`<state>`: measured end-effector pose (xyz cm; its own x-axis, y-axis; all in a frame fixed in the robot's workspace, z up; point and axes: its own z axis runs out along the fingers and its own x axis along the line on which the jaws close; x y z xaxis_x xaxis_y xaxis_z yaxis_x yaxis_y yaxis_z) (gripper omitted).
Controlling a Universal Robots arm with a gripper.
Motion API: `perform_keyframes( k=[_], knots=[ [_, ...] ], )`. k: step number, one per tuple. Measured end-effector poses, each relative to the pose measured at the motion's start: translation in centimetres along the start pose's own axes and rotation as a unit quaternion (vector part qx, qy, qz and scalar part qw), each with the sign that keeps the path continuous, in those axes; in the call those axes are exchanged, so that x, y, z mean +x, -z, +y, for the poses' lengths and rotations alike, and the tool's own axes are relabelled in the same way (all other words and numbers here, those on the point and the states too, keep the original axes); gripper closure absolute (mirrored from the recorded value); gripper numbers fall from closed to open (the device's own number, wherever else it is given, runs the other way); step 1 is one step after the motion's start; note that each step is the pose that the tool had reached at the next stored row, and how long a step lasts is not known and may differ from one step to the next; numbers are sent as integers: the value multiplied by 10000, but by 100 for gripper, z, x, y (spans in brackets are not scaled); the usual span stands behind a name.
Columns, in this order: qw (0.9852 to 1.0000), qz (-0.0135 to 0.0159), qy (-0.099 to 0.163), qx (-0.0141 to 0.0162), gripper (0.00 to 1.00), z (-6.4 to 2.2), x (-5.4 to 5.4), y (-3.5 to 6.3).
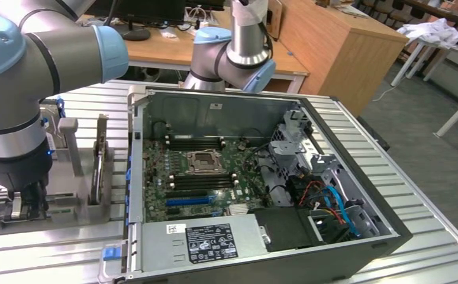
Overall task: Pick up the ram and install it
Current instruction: 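Pick up the ram and move it above insertion slot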
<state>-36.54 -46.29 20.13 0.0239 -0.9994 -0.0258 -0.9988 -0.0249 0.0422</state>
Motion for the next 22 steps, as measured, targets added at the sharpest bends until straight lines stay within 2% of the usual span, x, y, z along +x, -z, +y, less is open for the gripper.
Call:
perform_keyframes(
  k=[7, 9, 22],
  knots=[
    [10000, 0, 0, 0, 79, 0, 0, 0],
    [10000, 0, 0, 0, 88, 0, 0, 0],
    [10000, 0, 0, 0, 88, 1, 0, 13]
  ],
)
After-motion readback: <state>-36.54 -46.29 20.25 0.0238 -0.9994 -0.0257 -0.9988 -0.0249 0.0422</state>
